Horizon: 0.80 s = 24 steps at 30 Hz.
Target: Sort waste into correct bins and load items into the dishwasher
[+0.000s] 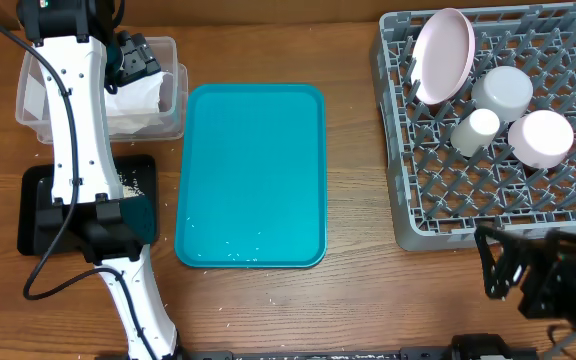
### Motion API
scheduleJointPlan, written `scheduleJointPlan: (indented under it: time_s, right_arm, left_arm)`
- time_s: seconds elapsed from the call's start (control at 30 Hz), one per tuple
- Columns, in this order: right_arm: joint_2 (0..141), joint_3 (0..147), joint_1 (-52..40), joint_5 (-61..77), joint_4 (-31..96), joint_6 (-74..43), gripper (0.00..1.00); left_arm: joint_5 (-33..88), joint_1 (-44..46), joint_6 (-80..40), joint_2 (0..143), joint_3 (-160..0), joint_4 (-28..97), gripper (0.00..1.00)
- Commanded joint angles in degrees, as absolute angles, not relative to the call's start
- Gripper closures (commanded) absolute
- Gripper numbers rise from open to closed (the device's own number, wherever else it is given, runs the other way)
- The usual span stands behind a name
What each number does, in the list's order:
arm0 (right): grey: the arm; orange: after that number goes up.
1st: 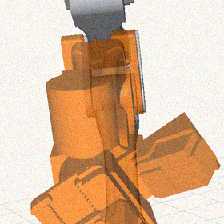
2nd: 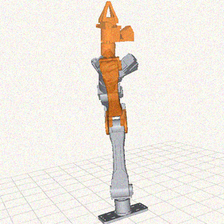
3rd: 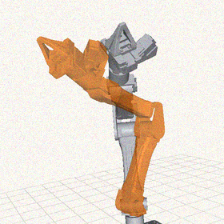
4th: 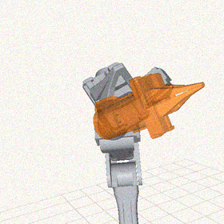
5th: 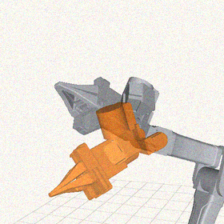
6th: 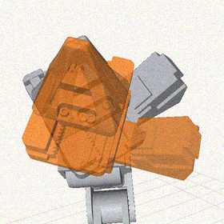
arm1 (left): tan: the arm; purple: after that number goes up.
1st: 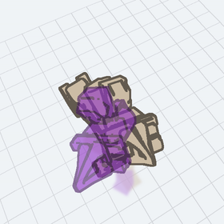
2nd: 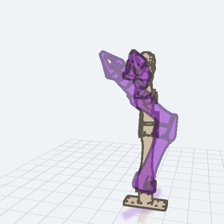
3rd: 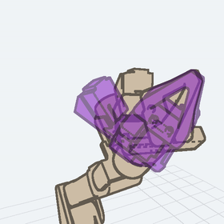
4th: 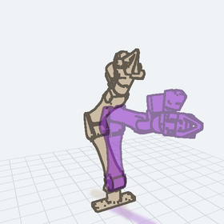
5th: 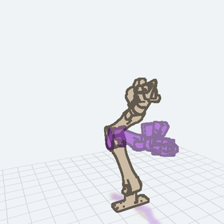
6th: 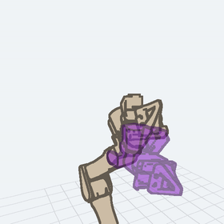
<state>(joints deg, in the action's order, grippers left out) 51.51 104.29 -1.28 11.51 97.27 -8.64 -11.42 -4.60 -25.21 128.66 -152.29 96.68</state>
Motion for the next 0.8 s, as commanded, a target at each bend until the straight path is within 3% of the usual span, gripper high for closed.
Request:
scheduleJointPlan:
  time_s: [0.0,0.23,0.47,0.77]
  right_arm:
    - [48.6,103.4,-1.5,9.7,97.0,-6.8,0.00]
    - [37.2,90.7,0.8,11.3,92.6,-7.2,0.00]
    - [18.9,68.6,1.1,13.0,70.6,-7.2,0.00]
    - [6.0,46.8,0.9,13.2,48.5,-9.1,0.00]
  left_arm:
    - [-12.2,-4.4,-24.4,128.6,-152.7,96.8,0.00]
    - [-12.2,-4.4,-24.4,128.6,-152.7,96.8,0.00]
    - [-12.2,-4.4,-24.4,128.6,-152.7,96.8,0.00]
    - [-12.2,-4.4,-24.4,128.6,-152.7,96.8,0.00]
